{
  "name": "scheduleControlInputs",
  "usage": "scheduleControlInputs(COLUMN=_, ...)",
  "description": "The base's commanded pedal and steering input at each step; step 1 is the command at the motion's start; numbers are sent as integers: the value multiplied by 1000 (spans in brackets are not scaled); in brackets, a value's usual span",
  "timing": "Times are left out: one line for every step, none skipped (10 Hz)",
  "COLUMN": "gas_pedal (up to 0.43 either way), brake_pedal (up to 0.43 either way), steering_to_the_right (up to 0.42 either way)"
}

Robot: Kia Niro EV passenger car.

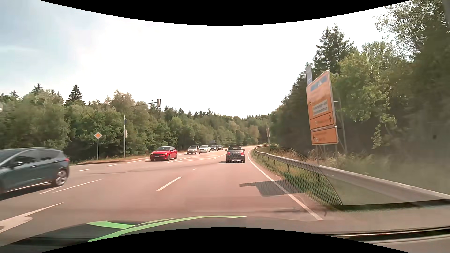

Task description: Follow the waypoints while adhering to traffic rules and regulations

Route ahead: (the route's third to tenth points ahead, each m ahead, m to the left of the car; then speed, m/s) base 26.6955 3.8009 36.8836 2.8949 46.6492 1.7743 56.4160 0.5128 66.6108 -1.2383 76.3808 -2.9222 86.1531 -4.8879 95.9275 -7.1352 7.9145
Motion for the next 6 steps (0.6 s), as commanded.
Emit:
scheduleControlInputs(gas_pedal=421, brake_pedal=0, steering_to_the_right=14)
scheduleControlInputs(gas_pedal=421, brake_pedal=0, steering_to_the_right=14)
scheduleControlInputs(gas_pedal=421, brake_pedal=0, steering_to_the_right=14)
scheduleControlInputs(gas_pedal=421, brake_pedal=0, steering_to_the_right=14)
scheduleControlInputs(gas_pedal=421, brake_pedal=0, steering_to_the_right=14)
scheduleControlInputs(gas_pedal=421, brake_pedal=0, steering_to_the_right=14)
